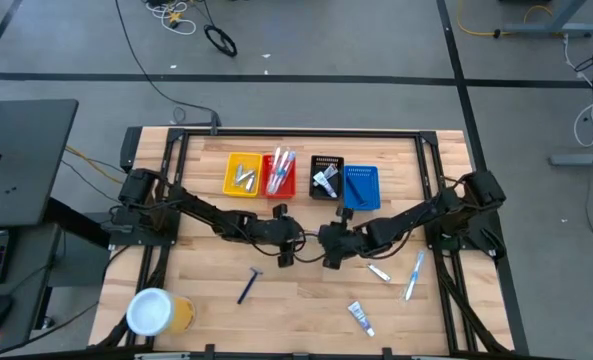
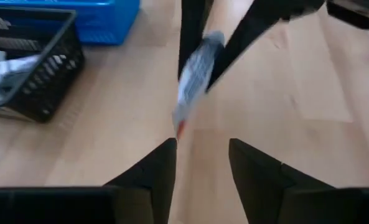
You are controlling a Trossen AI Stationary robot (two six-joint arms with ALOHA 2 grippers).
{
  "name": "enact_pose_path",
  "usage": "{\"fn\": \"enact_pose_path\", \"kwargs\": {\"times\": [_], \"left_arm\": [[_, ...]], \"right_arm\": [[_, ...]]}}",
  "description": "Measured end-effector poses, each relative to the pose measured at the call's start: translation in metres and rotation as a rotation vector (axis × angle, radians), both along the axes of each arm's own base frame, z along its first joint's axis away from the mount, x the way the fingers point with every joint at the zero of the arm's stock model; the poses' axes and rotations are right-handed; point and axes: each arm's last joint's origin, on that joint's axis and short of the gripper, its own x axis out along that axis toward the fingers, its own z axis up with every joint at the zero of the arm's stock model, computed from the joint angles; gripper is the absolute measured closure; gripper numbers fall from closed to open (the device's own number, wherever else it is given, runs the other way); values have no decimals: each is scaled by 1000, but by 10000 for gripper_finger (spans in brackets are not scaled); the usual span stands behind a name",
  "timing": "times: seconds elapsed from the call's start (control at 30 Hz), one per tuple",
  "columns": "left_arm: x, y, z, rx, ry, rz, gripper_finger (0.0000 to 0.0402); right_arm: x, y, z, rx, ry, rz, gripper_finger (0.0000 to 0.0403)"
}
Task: Pick & Place Travel size toiletries
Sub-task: Put the white toothpaste into the black bin
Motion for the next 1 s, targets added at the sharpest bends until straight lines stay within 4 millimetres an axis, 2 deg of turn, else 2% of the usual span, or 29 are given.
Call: {"fn": "enact_pose_path", "kwargs": {"times": [0.13,0.27,0.33,0.53,0.7,0.87,1.0], "left_arm": [[0,0,0,-1,6,-1,235],[1,5,0,-2,-3,13,235],[2,8,0,-1,-6,25,235],[3,15,1,-2,-8,43,235],[3,19,1,-1,-8,56,235],[3,19,1,22,-3,39,235],[3,20,1,43,0,25,235]], "right_arm": [[-3,-11,17,-177,-6,-87,328],[0,-34,23,-329,-95,-295,328],[3,-48,25,-340,-114,-348,328],[11,-103,24,-161,-119,-413,328],[6,-143,16,19,-105,-396,323],[-4,-163,7,46,-61,-416,289],[-6,-169,7,46,-60,-418,251]]}}
